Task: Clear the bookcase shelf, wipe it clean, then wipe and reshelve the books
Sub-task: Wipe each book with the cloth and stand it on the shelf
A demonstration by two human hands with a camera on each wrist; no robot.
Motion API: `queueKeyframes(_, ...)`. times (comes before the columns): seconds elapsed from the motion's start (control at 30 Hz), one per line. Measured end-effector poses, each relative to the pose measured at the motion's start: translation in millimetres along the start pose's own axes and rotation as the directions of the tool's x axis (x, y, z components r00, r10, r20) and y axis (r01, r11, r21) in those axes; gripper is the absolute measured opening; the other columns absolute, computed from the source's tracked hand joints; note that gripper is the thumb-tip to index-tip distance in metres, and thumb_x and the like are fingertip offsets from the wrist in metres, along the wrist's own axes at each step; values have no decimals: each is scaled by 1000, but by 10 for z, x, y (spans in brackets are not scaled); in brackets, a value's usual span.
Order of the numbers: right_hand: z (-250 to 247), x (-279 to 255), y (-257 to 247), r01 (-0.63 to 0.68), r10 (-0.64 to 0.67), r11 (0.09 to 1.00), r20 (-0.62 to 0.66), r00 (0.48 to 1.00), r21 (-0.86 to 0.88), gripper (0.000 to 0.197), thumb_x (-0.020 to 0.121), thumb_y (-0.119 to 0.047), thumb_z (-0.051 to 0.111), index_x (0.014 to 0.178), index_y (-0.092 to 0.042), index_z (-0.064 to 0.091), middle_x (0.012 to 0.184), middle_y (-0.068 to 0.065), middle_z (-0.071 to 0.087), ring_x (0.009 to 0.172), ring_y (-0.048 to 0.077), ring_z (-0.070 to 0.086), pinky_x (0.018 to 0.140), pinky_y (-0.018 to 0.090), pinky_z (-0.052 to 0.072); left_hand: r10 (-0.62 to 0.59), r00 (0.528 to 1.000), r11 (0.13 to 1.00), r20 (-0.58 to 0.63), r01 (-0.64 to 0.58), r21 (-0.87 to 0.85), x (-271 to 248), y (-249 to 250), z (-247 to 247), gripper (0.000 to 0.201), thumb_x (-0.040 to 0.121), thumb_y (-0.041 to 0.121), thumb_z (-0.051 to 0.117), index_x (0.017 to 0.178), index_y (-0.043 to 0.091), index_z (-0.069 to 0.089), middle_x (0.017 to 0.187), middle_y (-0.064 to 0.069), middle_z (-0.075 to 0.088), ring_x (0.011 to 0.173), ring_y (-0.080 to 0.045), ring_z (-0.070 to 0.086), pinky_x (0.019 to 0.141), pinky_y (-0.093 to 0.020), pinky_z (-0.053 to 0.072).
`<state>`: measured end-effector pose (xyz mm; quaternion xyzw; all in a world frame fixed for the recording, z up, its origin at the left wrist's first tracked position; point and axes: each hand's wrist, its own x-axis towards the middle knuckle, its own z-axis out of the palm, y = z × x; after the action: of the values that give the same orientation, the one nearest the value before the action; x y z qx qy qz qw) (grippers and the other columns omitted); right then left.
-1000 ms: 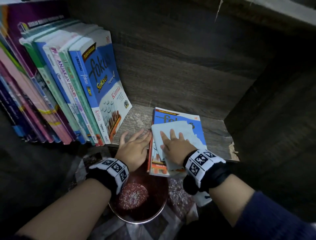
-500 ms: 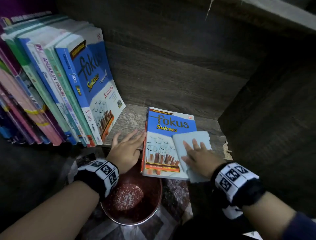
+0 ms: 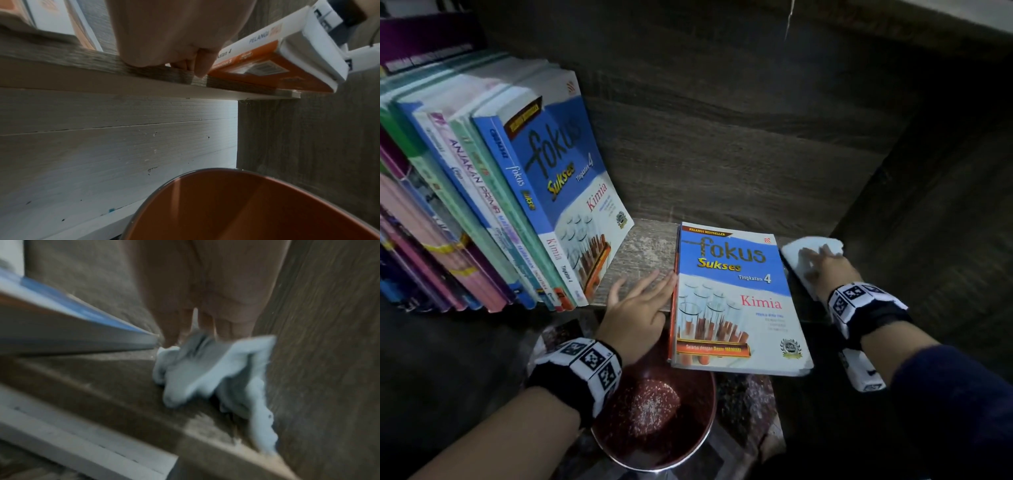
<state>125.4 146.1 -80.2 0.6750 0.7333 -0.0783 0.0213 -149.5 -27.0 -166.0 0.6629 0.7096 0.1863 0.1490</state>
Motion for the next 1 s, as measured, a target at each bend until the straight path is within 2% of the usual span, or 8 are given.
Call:
queueKeyframes(0.07, 34, -42, -12, 11, -17, 996, -69, 997, -85, 47, 97, -33, 44, 143, -27, 38, 148, 18, 33, 133, 38, 33, 106, 43, 36, -2, 1000, 1000, -7, 2, -11, -2, 12, -9, 66, 86, 34, 14, 152, 40, 10, 147, 30, 7, 143, 8, 1, 118, -43, -9)
queueKeyframes(0.17, 105, -188, -104, 75, -65, 997, -220, 973, 34, 34, 94, -30, 47, 119, -13, 64, 119, 20, 60, 108, 36, 56, 87, 37, 48, -45, 998, 995, -51, 40, -93, 20, 75, -27, 64, 87, 39, 13, 151, 39, 21, 148, 28, 15, 141, 10, 6, 117, -37, -10)
queueKeyframes(0.33, 169, -347, -330, 18, -36, 996, 217, 975, 84, 37, 99, -38, 42, 100, -8, 63, 110, 14, 65, 90, 26, 57, 72, 27, 39, -169, 982, 975, 86, 179, -134, 169, 253, -11, 61, 94, 42, 10, 152, 33, 24, 159, 17, 15, 146, -1, 2, 113, -40, -21)
queueKeyframes(0.5, 125, -360, -374, -36, -28, 973, 274, 961, 226, 33, 100, -30, 45, 110, -3, 63, 113, 14, 64, 92, 25, 57, 73, 26, 39, -223, 959, 897, 177, 273, -348, 193, 393, -149, 49, 105, 38, 27, 152, 24, 29, 160, 13, 14, 147, -2, 2, 111, -39, -25)
queueKeyframes(0.63, 112, -381, -383, -87, 5, 946, 253, 967, 313, 29, 98, -25, 49, 112, -3, 62, 115, 14, 65, 106, 29, 61, 86, 33, 47, -187, 980, 783, 74, 194, -592, 113, 456, -173, 58, 100, 27, 50, 151, 12, 27, 156, 6, 24, 145, -8, 19, 121, -31, 8)
queueKeyframes(0.73, 75, -408, -406, -106, 23, 936, 242, 970, 337, 27, 97, -25, 51, 112, -5, 62, 115, 13, 66, 104, 28, 61, 89, 34, 48, -264, 964, 707, -15, 183, -683, 61, 547, -169, 68, 91, 13, 65, 150, 15, 31, 135, 15, 47, 128, -6, 45, 105, -21, 36)
queueKeyframes(0.9, 48, -509, -376, -103, -11, 920, 289, 957, 378, 29, 96, -26, 54, 119, -9, 59, 113, 8, 64, 93, 21, 58, 78, 28, 44, -451, 893, 398, -14, 187, -898, 76, 713, -252, 70, 85, 2, 70, 146, 10, 38, 123, -4, 63, 98, -5, 59, 84, -22, 48)
queueKeyframes(1.0, 103, -523, -337, -136, 0, 888, 294, 956, 440, 31, 94, -30, 57, 118, -11, 55, 112, 6, 64, 101, 23, 62, 88, 35, 51, -487, 869, 381, -84, 125, -916, 105, 777, -215, 37, 90, 5, 64, 122, 23, 59, 110, 5, 66, 91, -3, 64, 80, -25, 54)
